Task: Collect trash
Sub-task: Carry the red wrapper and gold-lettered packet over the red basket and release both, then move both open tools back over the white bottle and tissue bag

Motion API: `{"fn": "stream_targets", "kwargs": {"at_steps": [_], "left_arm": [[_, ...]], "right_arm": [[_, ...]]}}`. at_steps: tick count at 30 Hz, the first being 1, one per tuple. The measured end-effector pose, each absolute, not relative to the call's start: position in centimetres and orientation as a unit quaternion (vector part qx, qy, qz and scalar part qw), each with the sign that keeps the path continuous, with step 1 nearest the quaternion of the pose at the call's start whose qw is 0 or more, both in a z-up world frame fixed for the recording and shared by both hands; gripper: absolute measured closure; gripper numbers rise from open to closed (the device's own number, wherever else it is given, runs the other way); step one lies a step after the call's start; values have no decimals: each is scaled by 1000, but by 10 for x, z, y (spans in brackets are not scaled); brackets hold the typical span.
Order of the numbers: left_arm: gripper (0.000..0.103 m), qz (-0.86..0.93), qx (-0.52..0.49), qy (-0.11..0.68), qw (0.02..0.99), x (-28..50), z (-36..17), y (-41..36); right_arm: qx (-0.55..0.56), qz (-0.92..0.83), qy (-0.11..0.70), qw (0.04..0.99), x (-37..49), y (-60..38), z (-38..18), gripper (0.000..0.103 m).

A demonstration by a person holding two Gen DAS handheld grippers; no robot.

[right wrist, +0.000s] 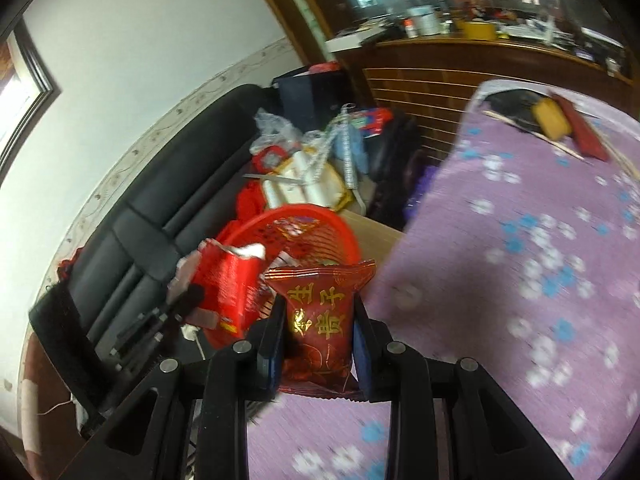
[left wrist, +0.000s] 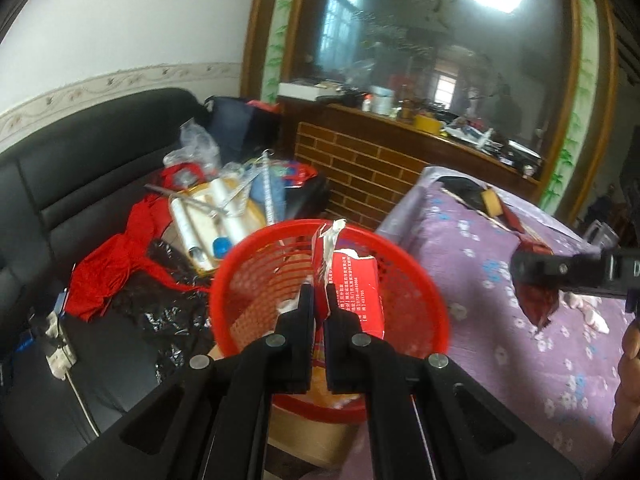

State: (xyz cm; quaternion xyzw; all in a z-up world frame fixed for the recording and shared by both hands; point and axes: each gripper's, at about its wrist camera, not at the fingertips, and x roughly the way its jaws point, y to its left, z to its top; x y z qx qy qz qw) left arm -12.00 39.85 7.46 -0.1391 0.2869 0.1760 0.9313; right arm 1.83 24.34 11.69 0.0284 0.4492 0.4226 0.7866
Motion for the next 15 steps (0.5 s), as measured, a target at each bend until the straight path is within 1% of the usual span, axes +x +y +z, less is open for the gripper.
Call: {"fn": "stream_targets", "kwargs": {"at_steps": [5, 7, 8, 9, 10, 11, 15], "left_arm": [[99, 192, -139, 290, 927, -113, 69, 415], [97, 201, -139, 290, 925, -111, 68, 420], [88, 207, -140, 293, 923, -109, 66, 422], [76, 208, -141, 296, 921, -108, 65, 423], [69, 211, -145, 293, 921, -109, 65, 425], [63, 212, -146, 288, 923, -111, 65, 425], [62, 209, -128, 279, 928, -114, 69, 415]], "right_arm": [[28, 437, 446, 781, 33, 289, 112, 70], [25, 436, 443, 783, 41, 304, 109, 68], [24, 437, 443, 782, 43, 307, 108, 66], [22, 436, 443, 783, 47, 312, 106, 59], [23, 431, 443, 786, 49, 313, 106, 55], [29, 432, 440, 787, 50, 311, 107, 55], [32, 432, 426, 794, 49, 291, 113, 54]]}}
